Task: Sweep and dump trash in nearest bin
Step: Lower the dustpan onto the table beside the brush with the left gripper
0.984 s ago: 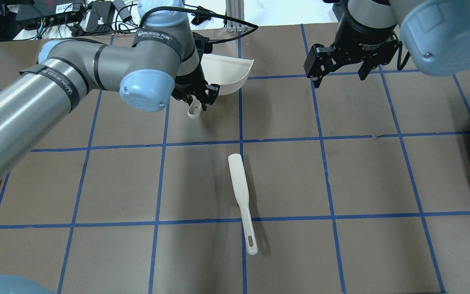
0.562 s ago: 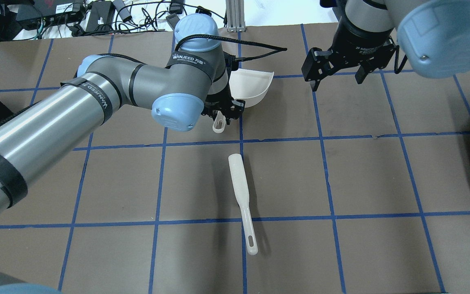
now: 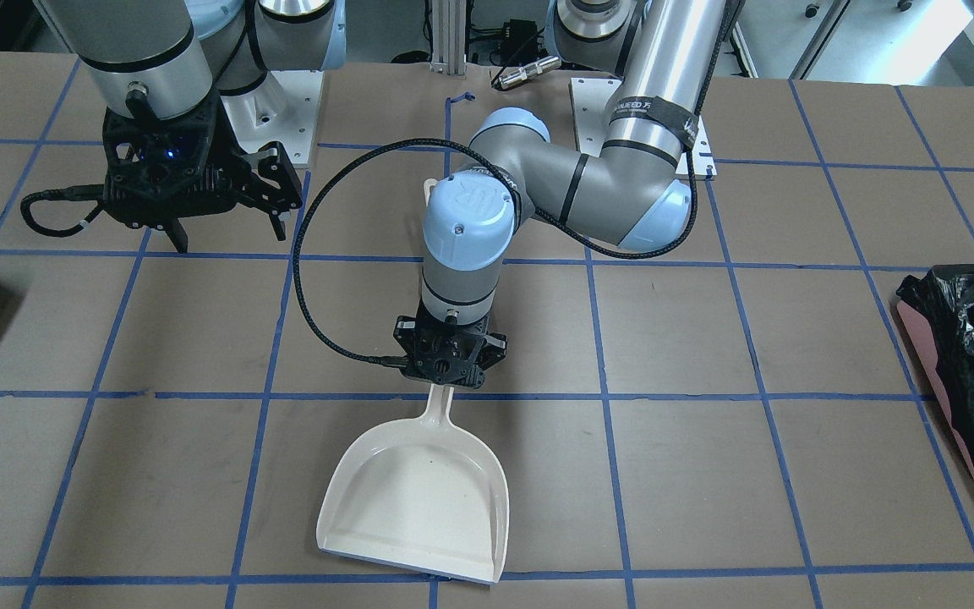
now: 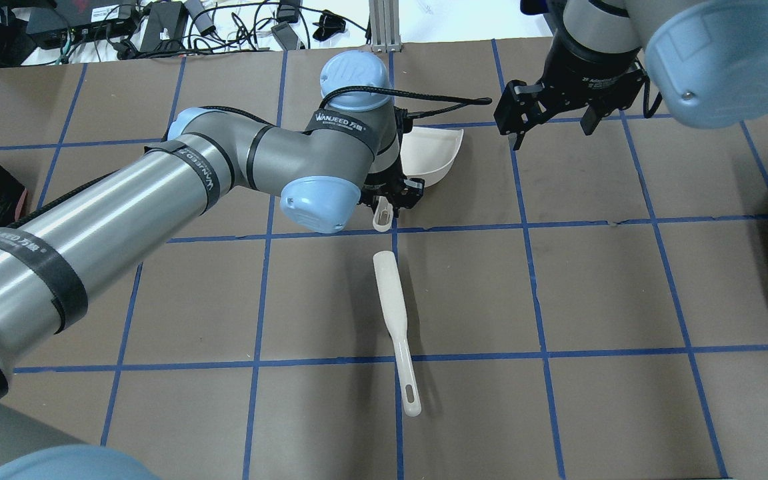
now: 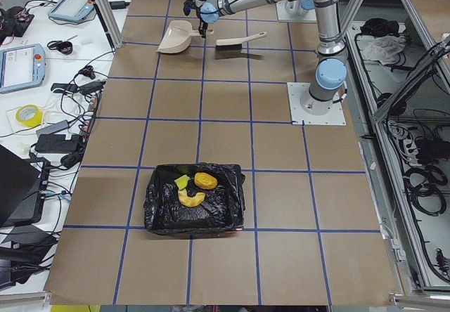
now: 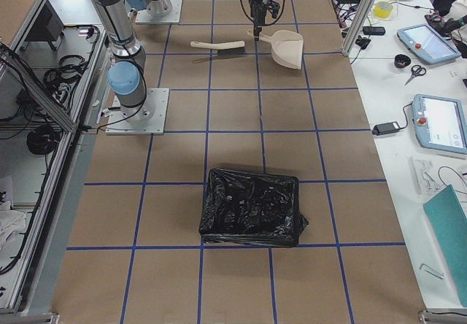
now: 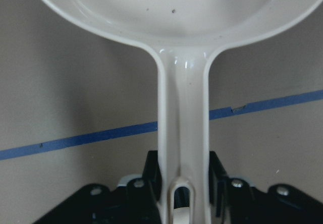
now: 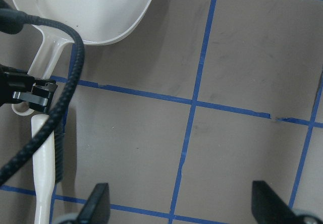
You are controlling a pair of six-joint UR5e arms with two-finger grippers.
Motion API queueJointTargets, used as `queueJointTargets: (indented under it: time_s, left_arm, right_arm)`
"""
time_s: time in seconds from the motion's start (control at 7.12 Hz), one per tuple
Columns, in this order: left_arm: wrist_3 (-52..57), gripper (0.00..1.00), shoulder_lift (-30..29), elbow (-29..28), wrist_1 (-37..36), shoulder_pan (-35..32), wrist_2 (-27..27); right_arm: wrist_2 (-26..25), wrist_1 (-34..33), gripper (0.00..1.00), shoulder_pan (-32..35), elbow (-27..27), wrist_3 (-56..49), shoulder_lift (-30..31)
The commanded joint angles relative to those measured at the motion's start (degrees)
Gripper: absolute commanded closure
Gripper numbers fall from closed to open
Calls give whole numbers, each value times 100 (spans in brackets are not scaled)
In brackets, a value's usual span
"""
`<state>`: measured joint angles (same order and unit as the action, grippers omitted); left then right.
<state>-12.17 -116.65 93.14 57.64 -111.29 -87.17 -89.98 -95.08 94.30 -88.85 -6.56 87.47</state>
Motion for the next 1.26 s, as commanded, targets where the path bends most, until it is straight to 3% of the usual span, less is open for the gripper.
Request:
queueJointTargets:
  time_s: [0.0,0.42,0.56,0.7,0.84,1.12]
  left_arm:
    - [-242,100,-24,55,-16,-51,8]
    - [-462,100,-7,64,-7,-190,113]
    - [-462,46,-7,72,-42,-235,96]
    - [-479,16,20,72,-112,-235,87]
    - [-462,0,89,72,-113,-235,78]
    - [-113,0,178,2,-86,-9,34]
  right_arm:
    - [15,7,0,-8,0,-47,-2]
    - [51,-54,0,-25,0,-30,-11]
    - [42,-55,0,-25,0,-30,-11]
    - [25,-55,0,-25,0,-30,-11]
    - [16,-46,0,-25,0,-39,-11]
    - [-11,6,0,-25,0,-30,-2]
